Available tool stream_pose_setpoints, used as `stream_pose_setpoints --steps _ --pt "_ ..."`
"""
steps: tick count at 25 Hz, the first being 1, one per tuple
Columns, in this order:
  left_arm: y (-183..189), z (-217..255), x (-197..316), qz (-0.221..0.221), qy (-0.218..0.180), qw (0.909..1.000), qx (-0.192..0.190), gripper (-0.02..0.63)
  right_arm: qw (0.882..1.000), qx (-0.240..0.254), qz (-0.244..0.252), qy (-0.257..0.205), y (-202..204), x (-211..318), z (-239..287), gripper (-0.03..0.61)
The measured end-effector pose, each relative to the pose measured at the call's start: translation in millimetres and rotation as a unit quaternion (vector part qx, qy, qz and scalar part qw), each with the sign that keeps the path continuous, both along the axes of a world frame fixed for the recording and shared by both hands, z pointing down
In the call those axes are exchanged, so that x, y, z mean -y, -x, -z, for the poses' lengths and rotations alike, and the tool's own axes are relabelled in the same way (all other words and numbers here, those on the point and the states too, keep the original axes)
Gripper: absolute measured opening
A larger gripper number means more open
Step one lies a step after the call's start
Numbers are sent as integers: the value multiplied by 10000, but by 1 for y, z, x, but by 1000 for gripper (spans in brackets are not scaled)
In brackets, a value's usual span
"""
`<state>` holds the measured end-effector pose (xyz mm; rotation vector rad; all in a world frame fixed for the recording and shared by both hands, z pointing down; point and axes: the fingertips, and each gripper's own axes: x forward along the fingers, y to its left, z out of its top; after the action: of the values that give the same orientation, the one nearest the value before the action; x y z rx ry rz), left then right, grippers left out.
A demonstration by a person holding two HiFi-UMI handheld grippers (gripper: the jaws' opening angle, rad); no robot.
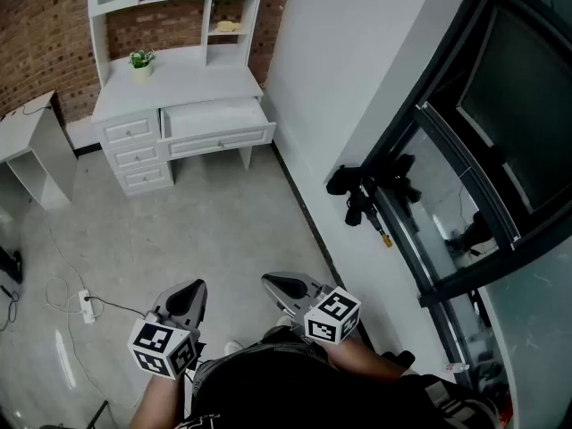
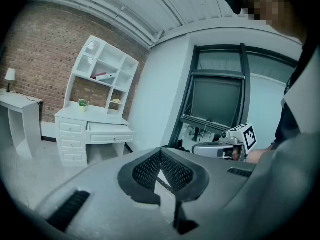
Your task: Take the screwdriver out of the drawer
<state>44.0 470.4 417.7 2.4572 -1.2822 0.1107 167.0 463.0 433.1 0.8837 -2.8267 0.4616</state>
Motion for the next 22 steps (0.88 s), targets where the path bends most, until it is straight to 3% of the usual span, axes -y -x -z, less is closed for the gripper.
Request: stream_pose_setpoints --steps 12,19,22 --pt "-12 4 -2 -116 -70 9999 33 15 10000 -14 18 49 -5 -3 -4 3" --pt "-7 -4 -2 -61 142 9998 -159 15 9996 -240 154 40 7 -9 -12 3" --pt "-4 -7 -4 -41 79 9999 48 15 9994 -291 156 51 9 -7 -13 3"
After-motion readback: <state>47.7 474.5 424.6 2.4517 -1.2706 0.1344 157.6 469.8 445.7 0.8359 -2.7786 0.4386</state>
